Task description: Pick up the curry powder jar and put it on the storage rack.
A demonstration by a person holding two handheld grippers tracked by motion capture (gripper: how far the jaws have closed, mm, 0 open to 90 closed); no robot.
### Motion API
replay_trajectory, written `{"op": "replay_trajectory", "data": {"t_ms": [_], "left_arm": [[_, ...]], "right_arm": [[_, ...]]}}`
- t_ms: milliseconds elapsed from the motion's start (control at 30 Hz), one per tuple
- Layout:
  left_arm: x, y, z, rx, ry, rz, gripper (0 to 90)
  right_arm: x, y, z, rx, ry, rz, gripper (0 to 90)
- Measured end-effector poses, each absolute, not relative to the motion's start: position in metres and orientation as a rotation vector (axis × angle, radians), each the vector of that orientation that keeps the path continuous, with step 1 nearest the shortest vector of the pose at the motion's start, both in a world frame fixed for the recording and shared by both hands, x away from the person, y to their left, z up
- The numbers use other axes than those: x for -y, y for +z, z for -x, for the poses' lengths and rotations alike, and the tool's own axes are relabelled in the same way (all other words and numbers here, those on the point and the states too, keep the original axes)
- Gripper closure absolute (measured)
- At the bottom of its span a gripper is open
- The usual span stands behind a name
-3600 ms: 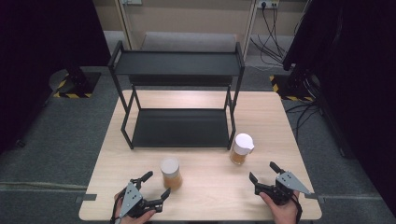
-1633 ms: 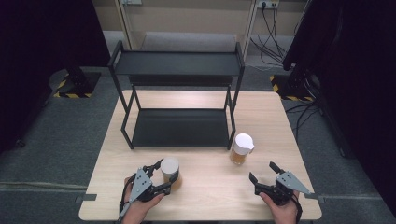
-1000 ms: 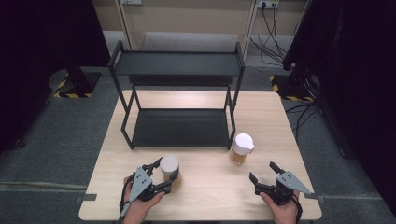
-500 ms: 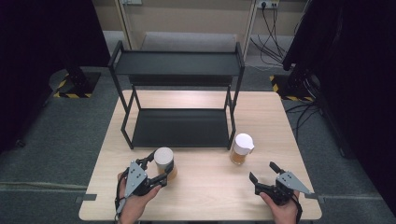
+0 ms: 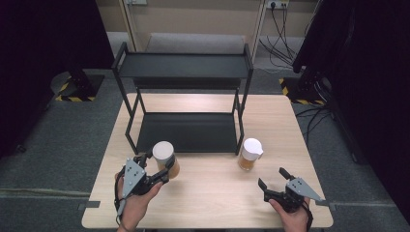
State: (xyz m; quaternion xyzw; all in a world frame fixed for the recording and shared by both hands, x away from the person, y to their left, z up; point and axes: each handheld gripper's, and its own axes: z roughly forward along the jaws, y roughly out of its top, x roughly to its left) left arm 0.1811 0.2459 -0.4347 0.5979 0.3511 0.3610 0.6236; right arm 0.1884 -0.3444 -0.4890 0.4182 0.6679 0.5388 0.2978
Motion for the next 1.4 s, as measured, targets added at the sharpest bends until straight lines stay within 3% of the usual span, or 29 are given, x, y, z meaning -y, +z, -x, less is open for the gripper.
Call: {"op": "replay_trajectory", "data": {"t_ms": [1400], "left_arm": [[-0.244,-0.383,-0.197,-0.801,0.937,-1.278,33.4]], "right_arm": [[0.345,-0.489,-0.188,-1.772,1.435,-1.116,5.2]]}}
